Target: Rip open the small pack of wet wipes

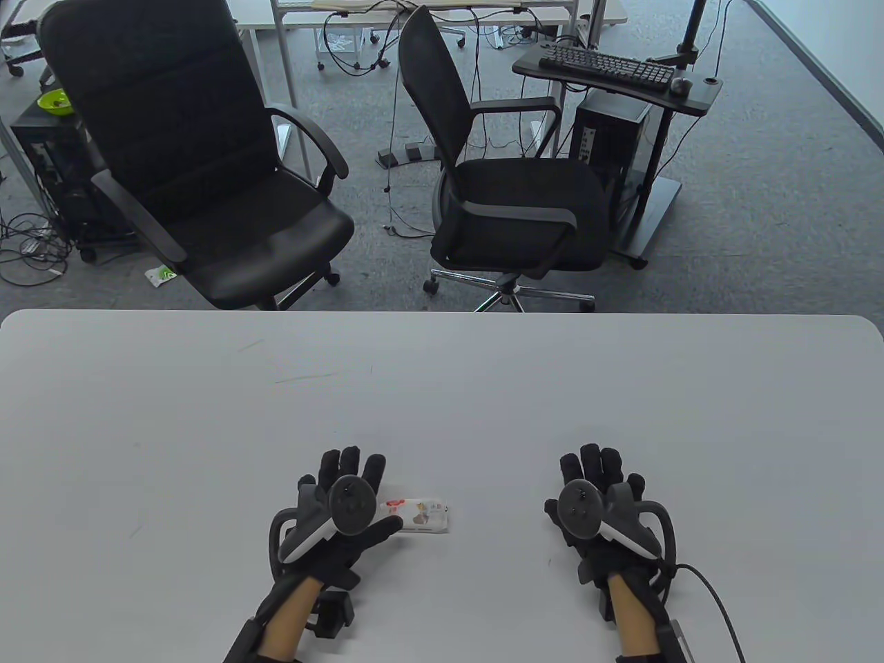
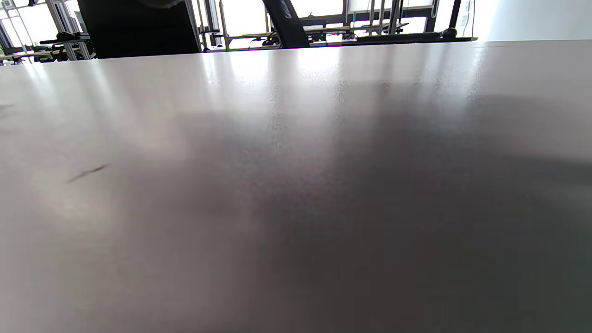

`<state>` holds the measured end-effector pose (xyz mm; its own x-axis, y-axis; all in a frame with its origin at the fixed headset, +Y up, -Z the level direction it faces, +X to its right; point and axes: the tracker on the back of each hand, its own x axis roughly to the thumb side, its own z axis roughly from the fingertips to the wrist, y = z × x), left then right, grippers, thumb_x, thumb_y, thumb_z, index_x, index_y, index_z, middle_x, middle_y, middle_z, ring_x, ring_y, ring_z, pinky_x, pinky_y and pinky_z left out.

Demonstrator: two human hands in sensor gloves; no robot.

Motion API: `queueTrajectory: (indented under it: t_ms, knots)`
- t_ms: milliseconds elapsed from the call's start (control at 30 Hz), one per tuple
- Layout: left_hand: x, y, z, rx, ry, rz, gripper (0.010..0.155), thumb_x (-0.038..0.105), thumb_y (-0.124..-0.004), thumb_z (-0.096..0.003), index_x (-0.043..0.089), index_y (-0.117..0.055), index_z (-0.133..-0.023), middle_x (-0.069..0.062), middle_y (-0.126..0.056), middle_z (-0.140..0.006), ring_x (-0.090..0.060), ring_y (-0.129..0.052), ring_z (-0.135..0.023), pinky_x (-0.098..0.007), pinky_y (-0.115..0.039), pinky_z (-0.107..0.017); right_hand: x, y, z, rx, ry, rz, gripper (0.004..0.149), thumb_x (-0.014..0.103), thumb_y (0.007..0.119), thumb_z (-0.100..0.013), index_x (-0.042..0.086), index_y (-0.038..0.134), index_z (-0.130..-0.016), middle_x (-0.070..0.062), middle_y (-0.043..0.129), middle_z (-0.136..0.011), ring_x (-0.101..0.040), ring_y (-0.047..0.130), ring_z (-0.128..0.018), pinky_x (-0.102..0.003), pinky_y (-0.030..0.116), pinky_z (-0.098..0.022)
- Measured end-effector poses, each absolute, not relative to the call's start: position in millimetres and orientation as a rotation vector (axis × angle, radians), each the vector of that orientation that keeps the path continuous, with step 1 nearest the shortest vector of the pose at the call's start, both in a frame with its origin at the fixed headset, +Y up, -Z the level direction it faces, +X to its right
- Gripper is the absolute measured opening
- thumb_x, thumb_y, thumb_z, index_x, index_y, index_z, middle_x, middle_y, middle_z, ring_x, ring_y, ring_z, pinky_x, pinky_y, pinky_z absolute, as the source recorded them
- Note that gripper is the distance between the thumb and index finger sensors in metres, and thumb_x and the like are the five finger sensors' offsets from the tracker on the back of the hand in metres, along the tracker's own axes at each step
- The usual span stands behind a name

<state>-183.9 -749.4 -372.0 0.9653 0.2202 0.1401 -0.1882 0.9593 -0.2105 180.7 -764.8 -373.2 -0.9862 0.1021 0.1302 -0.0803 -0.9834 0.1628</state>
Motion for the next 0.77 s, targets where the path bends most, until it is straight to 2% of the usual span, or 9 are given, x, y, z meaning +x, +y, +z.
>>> queueTrajectory:
  t_ms: [200, 333, 467, 767]
  knots:
    - [-227, -739, -366, -0.069, -0.004, 0.133, 0.085, 0.063, -0.055, -0.0514, 0.033, -0.004, -0.112, -0.009, 0.012, -0.118, -0.038, 0.015, -0.110, -0.069, -0.002, -0.072, 180, -766, -374, 0.215, 0.238, 3.026, 0.070, 0.046, 0.047, -0.067, 0.010, 0.011, -0.114, -0.023, -0.004, -0.119, -0.048, -0.009, -0.097, -0.074, 0.017, -0.065]
    - [-255, -743, -368, -0.156, 0.097, 0.157, 0.085, 0.066, -0.050, -0.0512, 0.033, 0.000, -0.111, -0.009, 0.017, -0.116, -0.037, 0.020, -0.108, -0.069, 0.002, -0.071, 179, -767, -374, 0.219, 0.248, 3.032, 0.070, 0.047, 0.047, -0.067, 0.010, 0.011, -0.114, -0.023, -0.004, -0.118, -0.048, -0.009, -0.097, -0.074, 0.017, -0.065]
    - [-263, -750, -370, -0.210, 0.116, 0.139, 0.086, 0.067, -0.048, -0.0511, 0.033, 0.004, -0.109, -0.009, 0.020, -0.114, -0.037, 0.022, -0.107, -0.070, 0.002, -0.070, 178, -767, -373, 0.221, 0.262, 3.032, 0.070, 0.047, 0.047, -0.067, 0.010, 0.011, -0.114, -0.023, -0.004, -0.119, -0.048, -0.009, -0.097, -0.074, 0.017, -0.065]
    - [-254, -756, -372, -0.250, 0.067, 0.154, 0.085, 0.067, -0.048, -0.0515, 0.031, 0.003, -0.110, -0.011, 0.017, -0.115, -0.038, 0.019, -0.108, -0.070, 0.000, -0.070, 178, -767, -372, 0.213, 0.289, 3.030, 0.070, 0.047, 0.047, -0.067, 0.010, 0.011, -0.114, -0.023, -0.005, -0.118, -0.048, -0.009, -0.097, -0.075, 0.017, -0.065]
